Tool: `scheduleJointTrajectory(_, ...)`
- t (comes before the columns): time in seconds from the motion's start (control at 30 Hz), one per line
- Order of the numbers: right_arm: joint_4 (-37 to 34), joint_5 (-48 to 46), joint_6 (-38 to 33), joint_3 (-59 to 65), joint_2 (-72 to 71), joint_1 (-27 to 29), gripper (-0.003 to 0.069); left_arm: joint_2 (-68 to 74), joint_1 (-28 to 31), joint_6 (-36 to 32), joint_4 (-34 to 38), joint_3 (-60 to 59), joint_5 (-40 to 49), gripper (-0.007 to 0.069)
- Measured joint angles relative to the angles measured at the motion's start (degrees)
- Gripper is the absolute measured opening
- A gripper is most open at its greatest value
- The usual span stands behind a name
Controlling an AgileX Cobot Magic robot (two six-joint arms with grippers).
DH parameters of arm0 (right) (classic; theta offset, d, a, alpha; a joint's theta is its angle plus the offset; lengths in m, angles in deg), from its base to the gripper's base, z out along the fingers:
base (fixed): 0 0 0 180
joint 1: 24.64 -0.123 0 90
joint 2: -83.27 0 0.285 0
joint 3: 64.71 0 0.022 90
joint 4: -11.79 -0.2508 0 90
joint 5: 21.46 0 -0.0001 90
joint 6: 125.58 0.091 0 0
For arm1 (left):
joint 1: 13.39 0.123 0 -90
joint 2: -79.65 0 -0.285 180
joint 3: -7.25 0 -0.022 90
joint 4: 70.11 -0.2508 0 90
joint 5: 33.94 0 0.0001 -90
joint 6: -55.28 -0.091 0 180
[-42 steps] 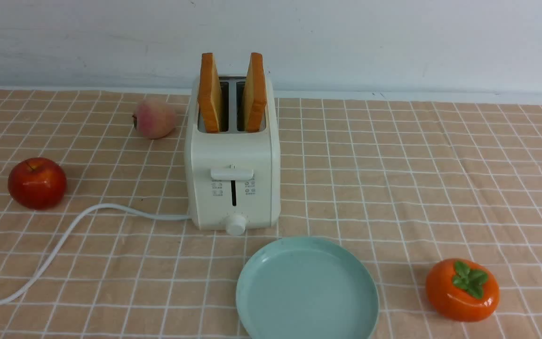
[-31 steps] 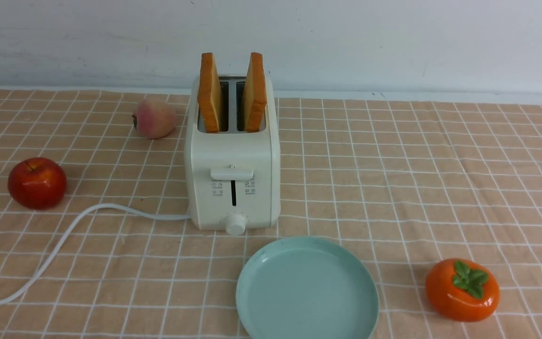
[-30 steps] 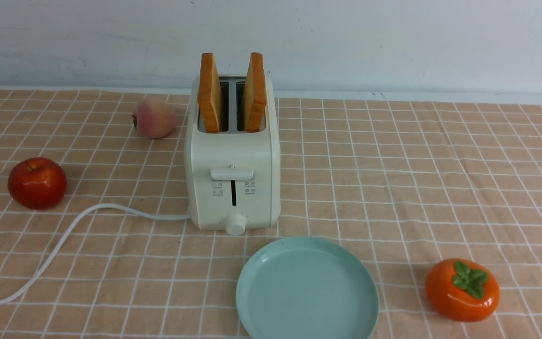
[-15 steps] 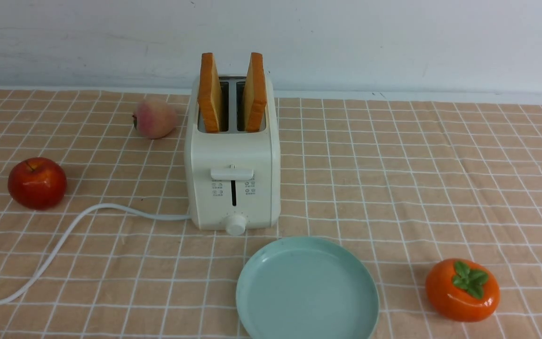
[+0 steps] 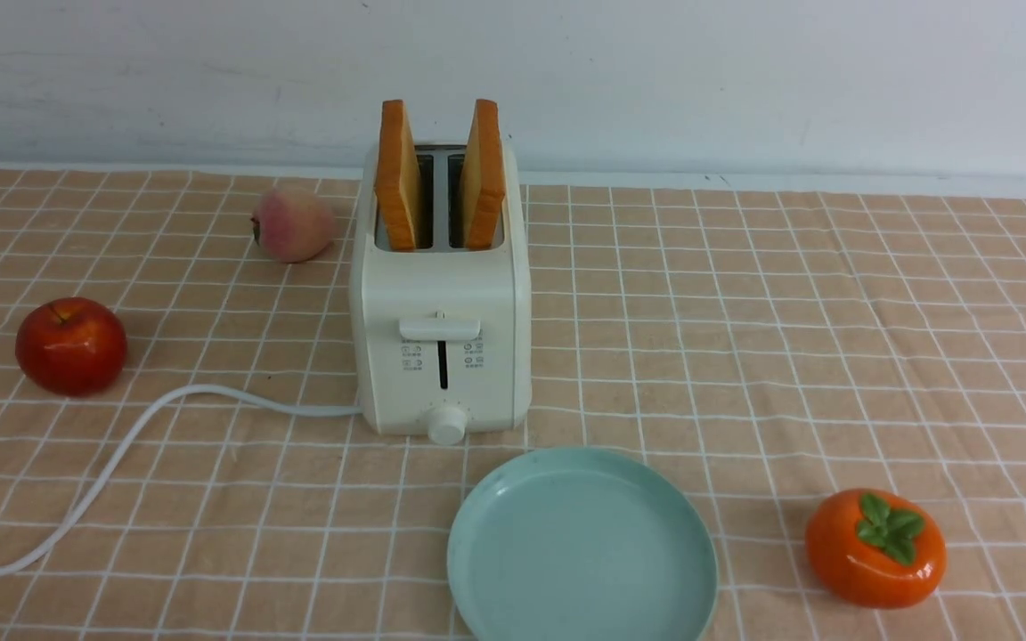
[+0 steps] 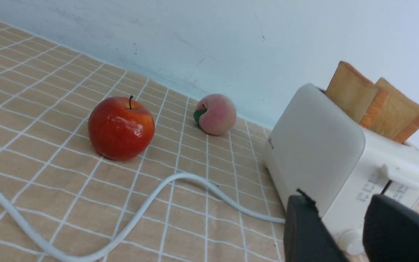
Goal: Take toasted bread from bread machine on light coffee tablecloth place on plate.
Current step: 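Grasp the toast slice in the toaster and pull it up out of the slot with the right gripper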
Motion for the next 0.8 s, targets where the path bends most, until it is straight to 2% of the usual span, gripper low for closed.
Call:
scheduleJointTrajectory(0.1,-0.01,0.48,0.56,0.00,0.00,0.00,0.0240,0.00,0.00,0.00,0.96,0.00,0.54,0.0238)
scheduleJointTrajectory(0.27,3.86,0.63,0.56,0.00,0.00,0.00,0.0240,0.00,0.00,0.74,1.44,0.00,0.93,0.0238)
scheduleJointTrajectory(0.43,9.95,2.12,0.64,0.05,0.00,0.00,0.0240,0.00,0.00,11.34,8.35,0.00,-2.81,0.0238)
scheduleJointTrajectory(0.57,11.22,12.63,4.31,0.05,0.00,0.00,0.0240,0.00,0.00,18.20,12.91,0.00,-4.25,0.0238)
scheduleJointTrajectory(0.8,11.55,34.53,15.12,0.05,0.00,0.00,0.0240,0.00,0.00,19.13,13.84,0.00,-7.48,0.0238)
